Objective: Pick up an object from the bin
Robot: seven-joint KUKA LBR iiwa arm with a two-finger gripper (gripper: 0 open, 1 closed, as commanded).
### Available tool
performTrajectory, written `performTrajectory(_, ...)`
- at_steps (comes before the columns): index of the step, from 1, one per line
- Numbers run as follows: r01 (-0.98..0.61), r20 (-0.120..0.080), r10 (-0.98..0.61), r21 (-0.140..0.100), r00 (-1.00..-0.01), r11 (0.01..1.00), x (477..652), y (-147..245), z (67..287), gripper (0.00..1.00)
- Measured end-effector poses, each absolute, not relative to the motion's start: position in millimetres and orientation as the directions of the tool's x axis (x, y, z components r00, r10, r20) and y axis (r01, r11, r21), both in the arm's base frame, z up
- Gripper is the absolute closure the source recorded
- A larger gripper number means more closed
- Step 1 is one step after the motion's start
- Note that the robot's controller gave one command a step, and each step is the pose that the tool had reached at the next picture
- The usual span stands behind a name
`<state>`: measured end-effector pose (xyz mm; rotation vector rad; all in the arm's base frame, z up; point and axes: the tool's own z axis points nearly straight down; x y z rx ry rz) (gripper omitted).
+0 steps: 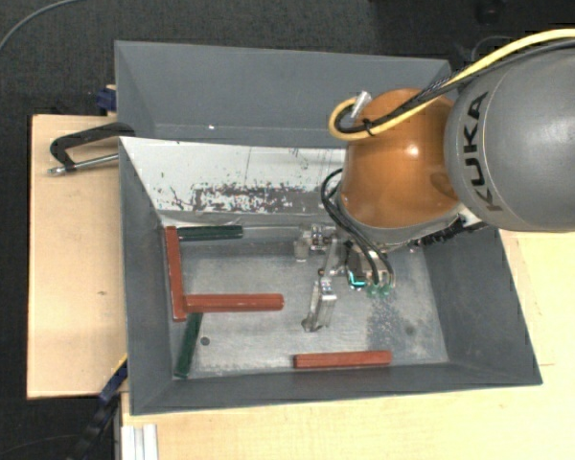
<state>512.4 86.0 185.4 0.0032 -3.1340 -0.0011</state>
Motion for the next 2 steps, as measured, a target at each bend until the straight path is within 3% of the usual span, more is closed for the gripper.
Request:
performTrajectory(1, -0.059, 0.007, -0.059, 0.0, -0.998, 0.998, 519.0, 101.2, 66.3, 0.0)
performTrajectory(2, -0.057, 0.0, -0.057, 0.002, -0.998, 0.998, 521.2, 101.1, 70.6, 1.0)
